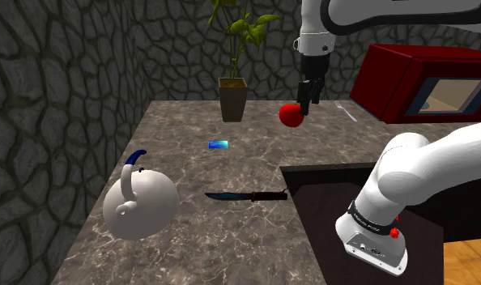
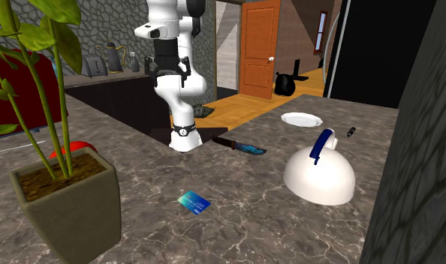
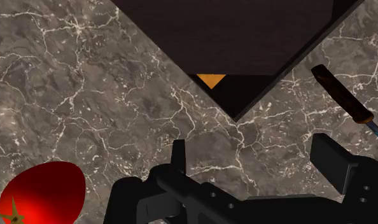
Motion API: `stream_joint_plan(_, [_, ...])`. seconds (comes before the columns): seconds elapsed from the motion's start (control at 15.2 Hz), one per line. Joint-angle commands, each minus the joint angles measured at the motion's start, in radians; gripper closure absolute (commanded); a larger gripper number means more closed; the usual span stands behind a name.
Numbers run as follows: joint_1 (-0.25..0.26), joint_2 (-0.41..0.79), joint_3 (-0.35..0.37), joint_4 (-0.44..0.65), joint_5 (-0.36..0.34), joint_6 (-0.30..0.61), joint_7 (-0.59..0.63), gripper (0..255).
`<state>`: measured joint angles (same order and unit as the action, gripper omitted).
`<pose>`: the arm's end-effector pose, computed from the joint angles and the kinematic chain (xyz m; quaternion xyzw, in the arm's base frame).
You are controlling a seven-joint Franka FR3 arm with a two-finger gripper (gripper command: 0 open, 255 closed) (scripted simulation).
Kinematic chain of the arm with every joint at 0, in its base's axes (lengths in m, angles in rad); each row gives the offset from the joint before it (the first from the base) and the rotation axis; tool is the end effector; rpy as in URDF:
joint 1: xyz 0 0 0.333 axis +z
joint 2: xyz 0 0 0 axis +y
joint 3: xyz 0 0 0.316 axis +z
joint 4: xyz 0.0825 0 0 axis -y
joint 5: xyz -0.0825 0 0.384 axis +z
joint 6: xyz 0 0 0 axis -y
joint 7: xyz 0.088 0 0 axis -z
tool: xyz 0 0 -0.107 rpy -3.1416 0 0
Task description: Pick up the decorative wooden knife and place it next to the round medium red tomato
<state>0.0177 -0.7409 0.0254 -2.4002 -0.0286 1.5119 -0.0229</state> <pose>0.3085 0.0118 0.5513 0.9966 0.0292 -0.0735 0.0233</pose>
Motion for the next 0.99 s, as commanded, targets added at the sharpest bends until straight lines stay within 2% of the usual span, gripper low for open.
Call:
stream_joint_plan(0.0, [0.000, 0.000, 0.000, 0.000, 0.000, 0.000, 0.000, 0])
stream_joint_plan(0.46, [0.089, -0.025, 0.081, -0.185, 0.091, 0.241, 0.020, 0])
stream_joint_plan(0.92, [0.191, 0.027, 0.180, -0.318, 0.184, 0.513, 0.038, 0])
